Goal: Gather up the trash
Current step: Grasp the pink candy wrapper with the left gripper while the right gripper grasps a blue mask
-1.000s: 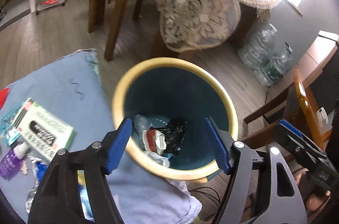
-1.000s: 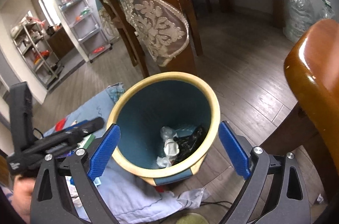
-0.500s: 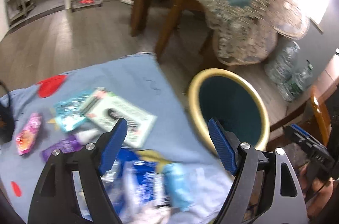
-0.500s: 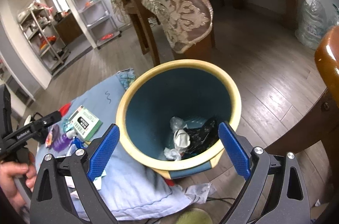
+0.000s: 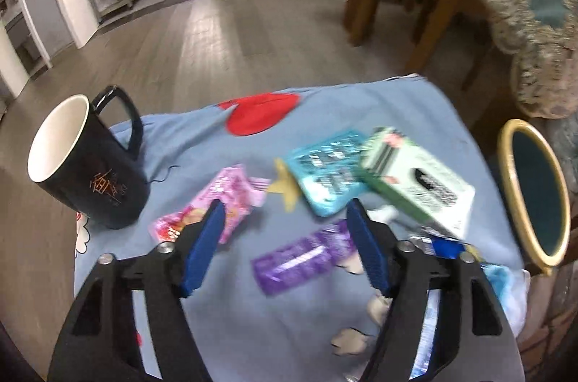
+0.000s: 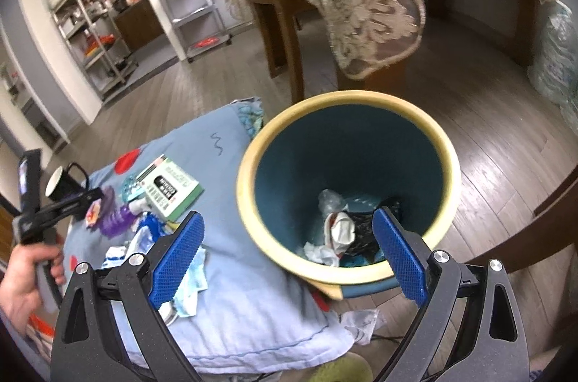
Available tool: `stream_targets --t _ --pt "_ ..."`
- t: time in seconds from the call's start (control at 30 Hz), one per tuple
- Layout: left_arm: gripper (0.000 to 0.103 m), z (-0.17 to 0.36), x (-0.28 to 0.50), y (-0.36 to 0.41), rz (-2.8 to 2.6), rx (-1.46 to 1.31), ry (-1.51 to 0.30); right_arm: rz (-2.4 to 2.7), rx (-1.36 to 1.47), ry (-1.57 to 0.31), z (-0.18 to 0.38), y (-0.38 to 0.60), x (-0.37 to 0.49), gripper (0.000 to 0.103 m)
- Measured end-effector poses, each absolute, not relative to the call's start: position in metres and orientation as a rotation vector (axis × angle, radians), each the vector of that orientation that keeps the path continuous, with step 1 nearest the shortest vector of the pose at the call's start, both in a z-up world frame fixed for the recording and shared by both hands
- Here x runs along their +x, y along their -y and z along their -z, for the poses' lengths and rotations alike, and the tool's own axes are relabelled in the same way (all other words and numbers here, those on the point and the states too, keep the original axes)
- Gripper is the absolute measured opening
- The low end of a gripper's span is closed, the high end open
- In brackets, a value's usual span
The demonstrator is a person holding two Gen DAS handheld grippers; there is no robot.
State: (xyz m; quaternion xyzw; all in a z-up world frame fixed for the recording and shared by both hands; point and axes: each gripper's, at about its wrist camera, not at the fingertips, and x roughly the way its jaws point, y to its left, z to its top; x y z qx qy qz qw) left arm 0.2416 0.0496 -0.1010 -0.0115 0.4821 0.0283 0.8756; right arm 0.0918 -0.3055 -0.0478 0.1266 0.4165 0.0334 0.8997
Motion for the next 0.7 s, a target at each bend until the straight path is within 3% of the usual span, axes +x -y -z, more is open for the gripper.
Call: stream_targets --t 0.2,0.3,0.43,0.7 --pt "0.051 0.131 0.265 -0.066 -0.098 0.032 -1.072 -0.155 0.18 -0.896 0.054 0.275 0.091 0.094" --pt "0.025 0.141 0.268 -0.072 -0.105 0.02 -1.101 -0.178 0.154 -0.915 0.057 0.265 0.093 0.094" --pt "0.006 0.139 0.263 -0.081 -0.119 -0.019 -1.102 -0.202 0.168 -0.941 0.063 0.257 0.097 0.094" --pt "0.0 0.111 0.24 -0.088 -0.131 -0.072 -1.015 -0.284 0.163 -0.968 0.072 0.234 0.098 0.094"
